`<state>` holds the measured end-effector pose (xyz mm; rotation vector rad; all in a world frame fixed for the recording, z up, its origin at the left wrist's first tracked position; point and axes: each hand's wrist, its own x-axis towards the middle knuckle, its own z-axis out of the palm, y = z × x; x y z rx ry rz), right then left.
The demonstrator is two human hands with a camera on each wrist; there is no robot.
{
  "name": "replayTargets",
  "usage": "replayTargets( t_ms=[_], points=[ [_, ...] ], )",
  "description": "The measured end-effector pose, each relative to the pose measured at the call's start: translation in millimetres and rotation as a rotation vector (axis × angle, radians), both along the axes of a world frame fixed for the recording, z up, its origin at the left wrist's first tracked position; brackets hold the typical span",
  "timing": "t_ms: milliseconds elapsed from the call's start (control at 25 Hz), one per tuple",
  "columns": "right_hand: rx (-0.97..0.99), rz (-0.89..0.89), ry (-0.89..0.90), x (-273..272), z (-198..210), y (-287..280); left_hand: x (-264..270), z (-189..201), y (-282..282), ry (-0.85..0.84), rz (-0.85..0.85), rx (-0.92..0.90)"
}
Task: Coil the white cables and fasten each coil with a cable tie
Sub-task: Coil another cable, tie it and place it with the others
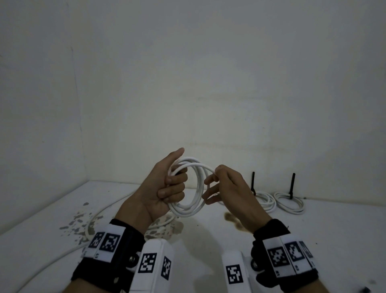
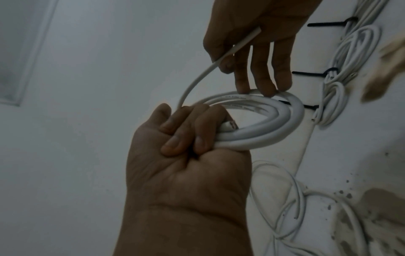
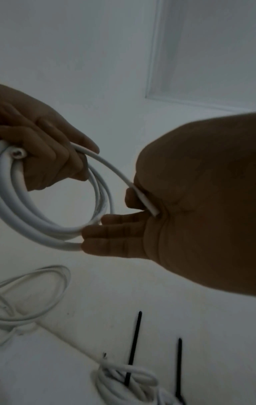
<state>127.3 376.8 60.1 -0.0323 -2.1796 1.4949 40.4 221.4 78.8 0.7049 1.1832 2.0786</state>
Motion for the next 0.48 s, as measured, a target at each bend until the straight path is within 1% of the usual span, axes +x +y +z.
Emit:
replayTargets(
  t_ms=[40, 120, 160, 200, 320, 360, 480],
  points=[
    [0.082, -0.009, 0.002, -1, -2, 2, 0, -1, -1, 0.004, 0.007, 0.001],
    [0.329, -0.041, 0.044, -1, -4, 5, 1, -1, -3, 0.034, 0.037, -0.014],
    [0.401, -0.040, 0.070, 0, -3, 6, 0, -1, -3, 0.047, 0.050, -0.022],
    [0.412, -0.019, 0.091, 2, -1, 7, -1, -1, -4, 0.050, 0.057, -0.030],
    [0.365, 0.106, 0.094, 8, 10, 3, -3, -4, -4, 0.034, 0.064, -0.061],
    [0.407, 0.108, 0.099, 9, 13, 3, -4, -4, -3, 0.036, 0.073, -0.070],
    [0.720, 0.008, 0.100, 15, 19, 5, -6, -4, -4, 0.060, 0.096, -0.081]
  ],
)
